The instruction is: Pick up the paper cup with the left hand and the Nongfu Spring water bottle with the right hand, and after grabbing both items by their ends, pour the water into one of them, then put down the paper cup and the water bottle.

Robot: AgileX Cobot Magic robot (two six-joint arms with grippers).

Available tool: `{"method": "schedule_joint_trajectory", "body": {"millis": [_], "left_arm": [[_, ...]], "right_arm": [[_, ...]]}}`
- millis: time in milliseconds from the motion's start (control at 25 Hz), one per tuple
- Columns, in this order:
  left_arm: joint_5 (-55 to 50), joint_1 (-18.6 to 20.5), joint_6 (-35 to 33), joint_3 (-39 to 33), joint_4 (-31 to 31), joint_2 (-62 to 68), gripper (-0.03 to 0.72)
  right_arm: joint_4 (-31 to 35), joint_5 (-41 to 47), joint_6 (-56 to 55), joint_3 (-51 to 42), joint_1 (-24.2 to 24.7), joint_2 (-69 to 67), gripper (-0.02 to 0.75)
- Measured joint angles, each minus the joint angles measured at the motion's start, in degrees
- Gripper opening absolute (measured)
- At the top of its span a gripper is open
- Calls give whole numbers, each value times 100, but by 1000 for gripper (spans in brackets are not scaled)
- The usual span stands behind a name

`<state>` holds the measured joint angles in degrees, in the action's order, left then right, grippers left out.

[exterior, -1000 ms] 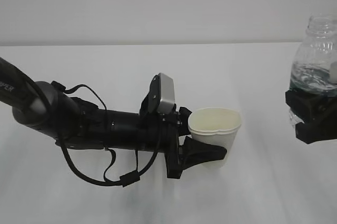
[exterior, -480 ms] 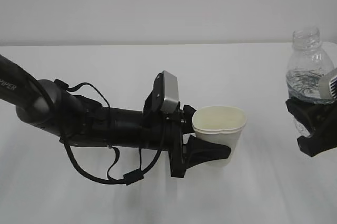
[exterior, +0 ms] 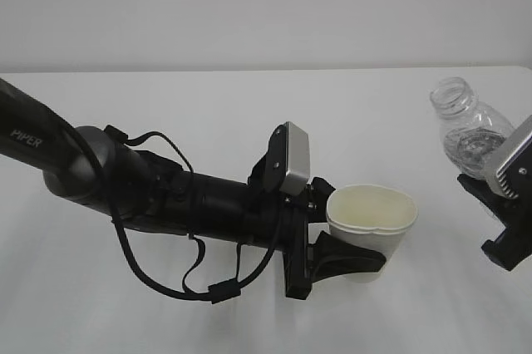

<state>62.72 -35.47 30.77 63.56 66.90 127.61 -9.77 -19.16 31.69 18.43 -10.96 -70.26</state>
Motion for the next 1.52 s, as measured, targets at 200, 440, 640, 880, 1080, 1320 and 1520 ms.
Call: {"method": "schedule_joint_trajectory", "body": {"millis": [200, 440, 640, 880, 1080, 1320, 1520], "left_arm": [[-53, 0, 0, 0, 0, 0, 431], [-53, 0, 23, 0, 51, 0, 431], [-23, 0, 103, 0, 114, 0, 431], [274, 0, 125, 0, 152, 0, 431], [282, 0, 125, 0, 293, 0, 431], [282, 0, 129, 0, 368, 0, 431], [286, 0, 150, 0, 446, 0, 431]], "right_arm": [[35, 13, 559, 0, 0, 0, 345], [359, 25, 1321, 0, 0, 0, 345], [747, 25, 2068, 0, 0, 0, 345], [823, 25, 2639, 0, 0, 0, 344], [823, 25, 3100, 0, 0, 0, 344], [832, 25, 3451, 0, 0, 0, 344], [832, 25, 3891, 0, 0, 0, 344]]}}
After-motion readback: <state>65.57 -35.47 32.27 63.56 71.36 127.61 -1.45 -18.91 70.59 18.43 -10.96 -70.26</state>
